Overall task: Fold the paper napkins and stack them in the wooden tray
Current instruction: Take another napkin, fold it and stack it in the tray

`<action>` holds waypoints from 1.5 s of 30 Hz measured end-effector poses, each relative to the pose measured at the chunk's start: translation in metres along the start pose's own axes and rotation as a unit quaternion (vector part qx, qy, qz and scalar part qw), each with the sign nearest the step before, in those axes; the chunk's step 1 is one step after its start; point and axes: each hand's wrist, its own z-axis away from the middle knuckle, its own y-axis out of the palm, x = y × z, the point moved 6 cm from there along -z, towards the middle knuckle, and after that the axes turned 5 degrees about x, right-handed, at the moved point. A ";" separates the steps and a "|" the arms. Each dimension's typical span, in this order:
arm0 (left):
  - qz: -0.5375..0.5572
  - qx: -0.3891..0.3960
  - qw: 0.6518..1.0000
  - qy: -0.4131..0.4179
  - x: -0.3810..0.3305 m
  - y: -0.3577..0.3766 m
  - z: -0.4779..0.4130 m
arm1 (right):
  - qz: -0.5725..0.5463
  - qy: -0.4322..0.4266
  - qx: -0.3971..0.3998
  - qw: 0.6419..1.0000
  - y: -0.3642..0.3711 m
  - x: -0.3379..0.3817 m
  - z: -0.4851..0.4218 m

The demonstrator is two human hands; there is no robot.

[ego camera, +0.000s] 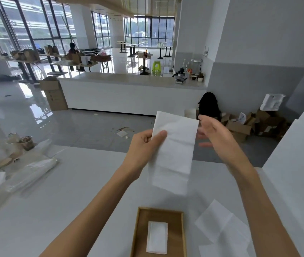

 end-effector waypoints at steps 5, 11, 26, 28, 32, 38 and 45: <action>-0.018 -0.028 0.999 -0.019 0.003 -0.002 0.005 | -0.178 0.050 0.006 0.983 0.038 -0.046 0.020; -0.039 -0.007 0.999 -0.024 0.005 -0.005 0.009 | -0.137 -0.012 -0.037 0.990 0.031 -0.043 0.015; -0.246 -0.083 0.958 0.122 -0.015 -0.006 0.004 | 0.092 -0.090 -0.092 0.987 0.013 -0.021 0.015; -0.282 -0.086 0.944 0.148 -0.022 -0.003 0.004 | 0.120 -0.102 -0.096 0.983 0.013 -0.015 0.016; -0.242 -0.039 0.964 0.105 -0.023 -0.007 -0.005 | 0.100 -0.099 -0.069 0.988 0.012 -0.009 0.015; -0.040 0.068 0.995 0.059 -0.009 0.003 -0.003 | 0.030 -0.107 -0.066 0.992 0.008 0.000 0.010; -0.088 0.083 0.990 0.067 -0.002 0.009 0.002 | 0.019 -0.049 -0.004 0.999 0.001 -0.014 0.011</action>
